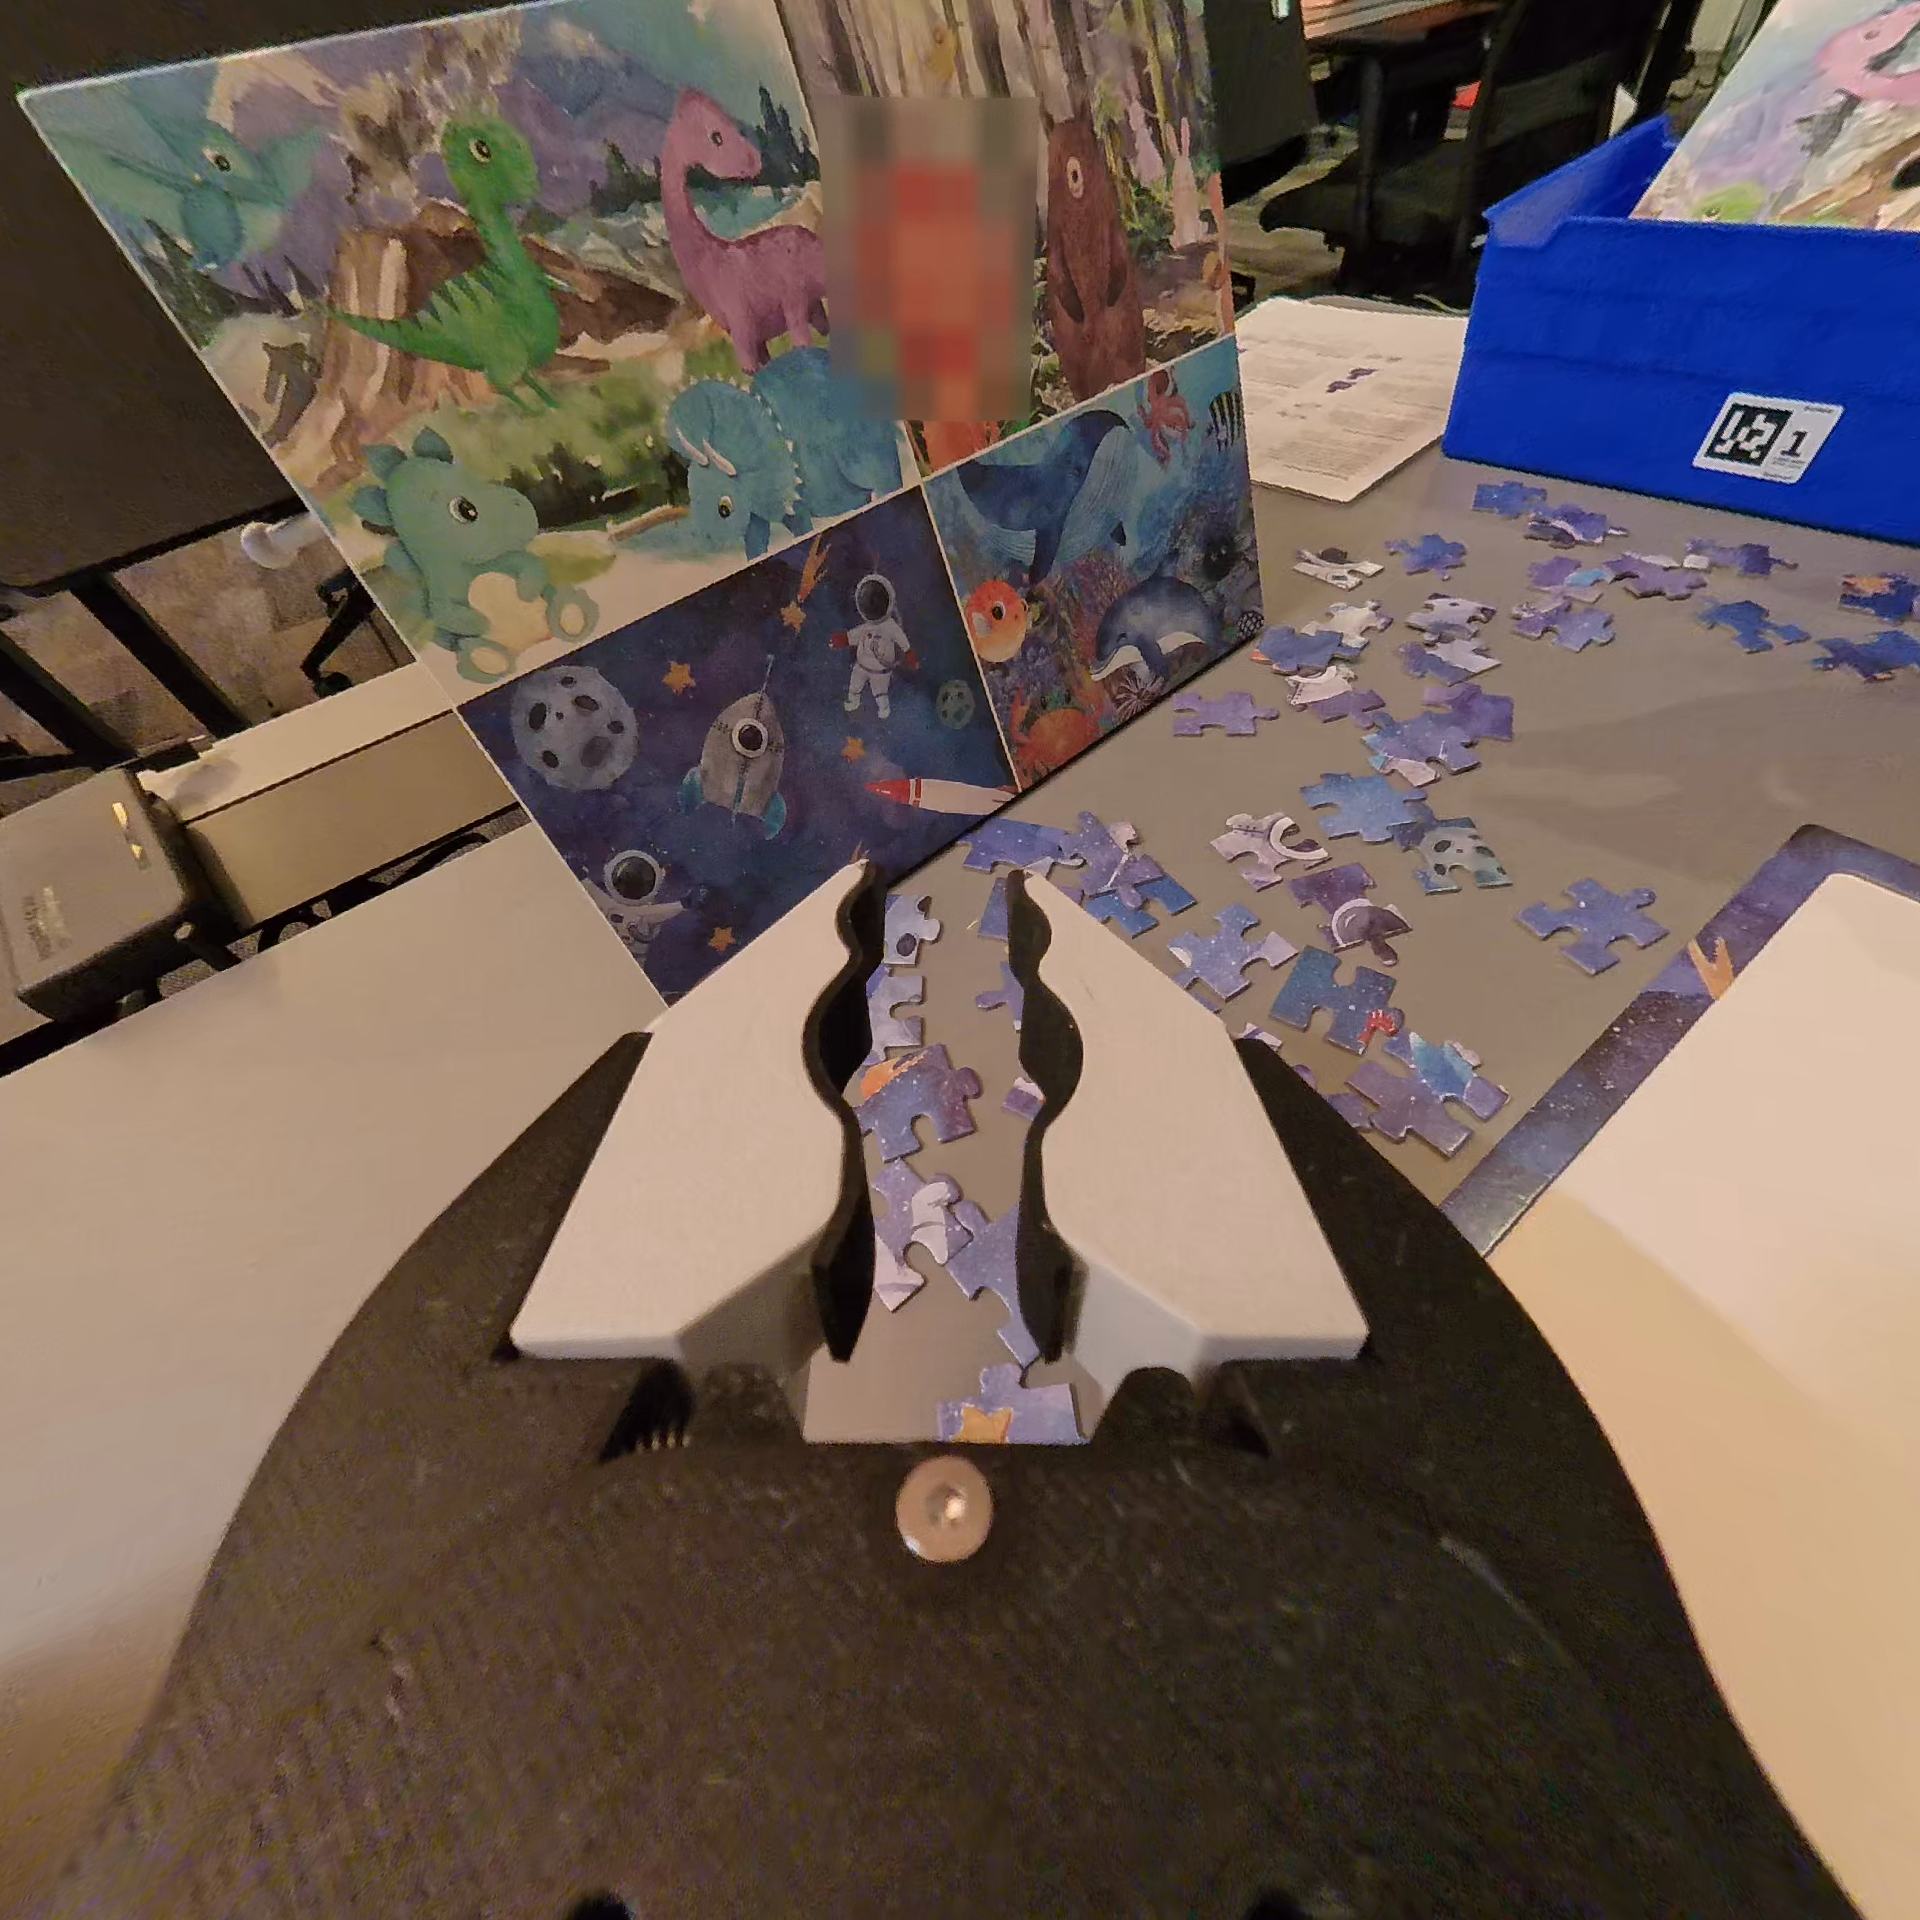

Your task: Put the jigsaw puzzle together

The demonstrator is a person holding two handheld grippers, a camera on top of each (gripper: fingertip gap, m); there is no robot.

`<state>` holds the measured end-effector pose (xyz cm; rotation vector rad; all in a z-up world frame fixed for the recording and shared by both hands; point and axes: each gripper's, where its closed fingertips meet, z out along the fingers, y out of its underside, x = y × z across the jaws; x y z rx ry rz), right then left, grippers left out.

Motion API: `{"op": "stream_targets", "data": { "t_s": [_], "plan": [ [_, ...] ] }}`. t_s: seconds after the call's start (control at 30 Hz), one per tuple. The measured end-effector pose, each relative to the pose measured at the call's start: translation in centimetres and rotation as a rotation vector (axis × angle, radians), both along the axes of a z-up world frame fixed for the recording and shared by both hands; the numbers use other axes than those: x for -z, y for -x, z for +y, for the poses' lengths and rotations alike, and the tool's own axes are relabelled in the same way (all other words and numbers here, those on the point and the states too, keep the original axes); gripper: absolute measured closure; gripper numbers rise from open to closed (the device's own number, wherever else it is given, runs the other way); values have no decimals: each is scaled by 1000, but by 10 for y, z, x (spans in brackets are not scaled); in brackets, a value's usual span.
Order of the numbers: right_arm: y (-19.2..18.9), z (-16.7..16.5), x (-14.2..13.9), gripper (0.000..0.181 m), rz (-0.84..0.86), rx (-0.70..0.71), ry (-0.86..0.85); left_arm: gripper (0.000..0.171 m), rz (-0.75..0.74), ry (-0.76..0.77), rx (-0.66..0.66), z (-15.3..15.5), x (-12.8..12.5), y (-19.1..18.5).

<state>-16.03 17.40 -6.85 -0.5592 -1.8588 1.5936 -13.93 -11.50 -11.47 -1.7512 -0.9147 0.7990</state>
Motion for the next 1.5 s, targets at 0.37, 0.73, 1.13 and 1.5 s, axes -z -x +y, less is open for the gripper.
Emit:
{"op": "stream_targets", "data": {
  "t_s": [0.37,0.73,1.13,1.5],
  "plan": [
    [7,10,2,156,-33,50,-6,149,-9,10,0,0,3,1],
    [30,41,27,144,-207,208,-32,149,-13,13,-2,0,5,1],
    [39,64,114,133,-513,354,-345,149,-15,14,-8,-2,6,1],
    [47,63,124,126,-558,376,-251,147,-3,20,8,4,2,-1]
  ]
}}
